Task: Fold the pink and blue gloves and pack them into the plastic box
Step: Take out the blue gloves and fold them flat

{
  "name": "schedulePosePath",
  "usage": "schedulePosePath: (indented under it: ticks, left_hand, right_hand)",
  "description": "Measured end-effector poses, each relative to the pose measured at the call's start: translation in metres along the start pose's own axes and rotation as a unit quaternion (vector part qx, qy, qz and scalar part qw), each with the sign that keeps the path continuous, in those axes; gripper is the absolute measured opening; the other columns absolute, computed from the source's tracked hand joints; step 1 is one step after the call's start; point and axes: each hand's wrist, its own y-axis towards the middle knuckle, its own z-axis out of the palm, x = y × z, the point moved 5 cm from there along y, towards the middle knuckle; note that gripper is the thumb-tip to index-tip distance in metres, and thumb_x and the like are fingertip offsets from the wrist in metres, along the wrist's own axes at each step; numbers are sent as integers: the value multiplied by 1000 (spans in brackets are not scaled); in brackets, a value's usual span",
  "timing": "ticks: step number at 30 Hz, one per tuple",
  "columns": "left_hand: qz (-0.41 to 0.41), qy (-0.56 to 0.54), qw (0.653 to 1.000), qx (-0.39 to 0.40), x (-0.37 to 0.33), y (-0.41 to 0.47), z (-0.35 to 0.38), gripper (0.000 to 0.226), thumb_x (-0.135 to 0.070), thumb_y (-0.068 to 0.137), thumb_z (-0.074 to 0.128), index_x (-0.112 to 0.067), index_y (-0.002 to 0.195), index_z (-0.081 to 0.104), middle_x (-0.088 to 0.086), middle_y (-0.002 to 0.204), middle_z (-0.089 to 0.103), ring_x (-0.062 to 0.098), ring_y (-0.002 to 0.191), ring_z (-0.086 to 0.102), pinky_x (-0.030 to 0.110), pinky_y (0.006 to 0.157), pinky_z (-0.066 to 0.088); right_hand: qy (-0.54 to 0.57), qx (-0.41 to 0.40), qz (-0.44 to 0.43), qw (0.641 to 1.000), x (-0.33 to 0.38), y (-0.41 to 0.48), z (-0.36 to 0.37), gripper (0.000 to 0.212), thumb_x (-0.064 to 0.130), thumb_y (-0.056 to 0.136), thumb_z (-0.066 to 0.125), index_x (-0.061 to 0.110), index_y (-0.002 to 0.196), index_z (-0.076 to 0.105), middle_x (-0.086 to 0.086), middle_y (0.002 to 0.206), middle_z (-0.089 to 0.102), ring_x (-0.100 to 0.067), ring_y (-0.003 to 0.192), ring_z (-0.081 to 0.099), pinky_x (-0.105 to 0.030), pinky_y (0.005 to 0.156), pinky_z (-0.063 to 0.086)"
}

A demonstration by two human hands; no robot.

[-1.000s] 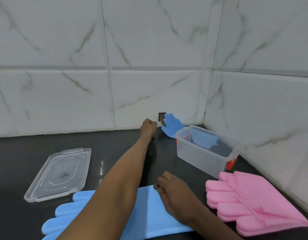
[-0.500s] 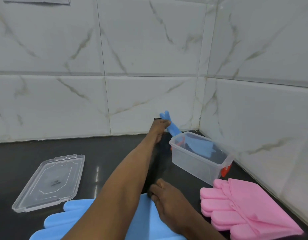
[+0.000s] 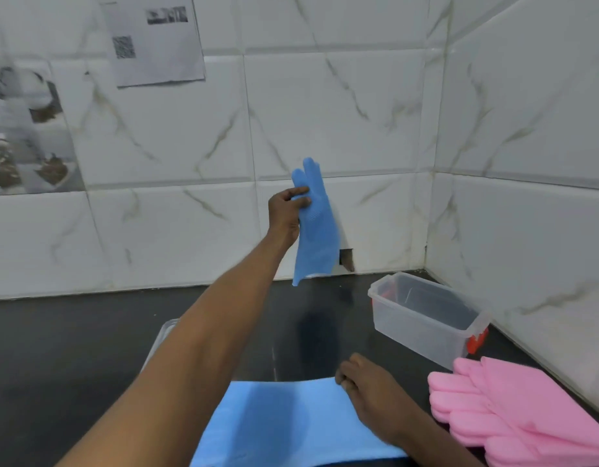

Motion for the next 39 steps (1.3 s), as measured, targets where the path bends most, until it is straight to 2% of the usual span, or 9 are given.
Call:
schedulePosePath:
  ticks: [8,11,14,20,25,29,34,37,39]
  left_hand:
    - [-9,12,987,160,-84,-60,-18,68,15,78,65,-25,132,52,19,125,63,31,104,67,44,86,57]
    - [-23,22,982,187,-96,-79,-20,80,14,80,65,-27,145,41,16,130,60,29,108,66,42,89,56]
    - [-35,25,979,200,-97,-98,-21,74,13,81,65,-20,144,43,17,124,63,31,106,66,44,95,54]
    - [-53,25,969,239,-89,-124,-30,55,7,83,66,-3,135,53,23,131,60,35,114,62,45,99,51]
    - [-62,127,974,176,-106,-126,-49,34,0,91,62,4,124,61,17,118,68,30,108,67,35,82,59]
    - [-46,137,978,152,-119,-133,-46,34,-2,89,66,0,122,63,13,114,70,28,106,68,40,90,57]
    - [-135,287,946,-67,-104,-172,-62,81,-51,91,59,-2,148,30,18,146,44,40,127,52,47,96,48]
    - [-385,1,922,42,-75,-220,-46,111,-80,84,30,-2,153,-9,32,158,3,57,139,21,65,101,35]
    - [-471,-211,852,89,-62,-237,-38,130,-92,71,19,7,149,-14,42,151,8,64,135,18,71,105,20]
  right_hand:
    - [116,32,95,988,4,0,-21,11,36,92,56,27,95,61,11,95,63,-3,83,59,-27,80,52]
    - [297,-62,193,933,12,17,-52,60,62,82,61,23,127,53,11,120,56,-12,112,57,-30,95,47]
    - [540,-80,163,822,28,49,-79,99,72,67,71,17,143,40,4,143,50,-17,130,49,-48,112,36]
    - [635,-128,93,756,66,83,-150,44,11,76,77,-1,116,65,-16,117,69,-37,110,64,-56,99,48]
    - [580,-165,107,791,66,87,-170,28,1,78,76,9,103,69,-8,100,72,-30,93,69,-44,83,57]
    - [549,-170,86,813,71,88,-176,25,2,80,74,14,101,70,-7,102,72,-26,92,70,-39,77,58]
    - [430,-219,52,874,92,99,-191,15,9,72,71,-1,81,65,-5,79,64,-18,74,60,-34,70,50]
    - [300,-229,28,926,114,100,-194,14,13,70,67,2,70,59,-1,65,54,-13,63,49,-29,61,41]
    - [208,-240,-8,948,137,92,-191,16,11,74,61,9,61,53,-1,58,48,-14,56,44,-28,56,37]
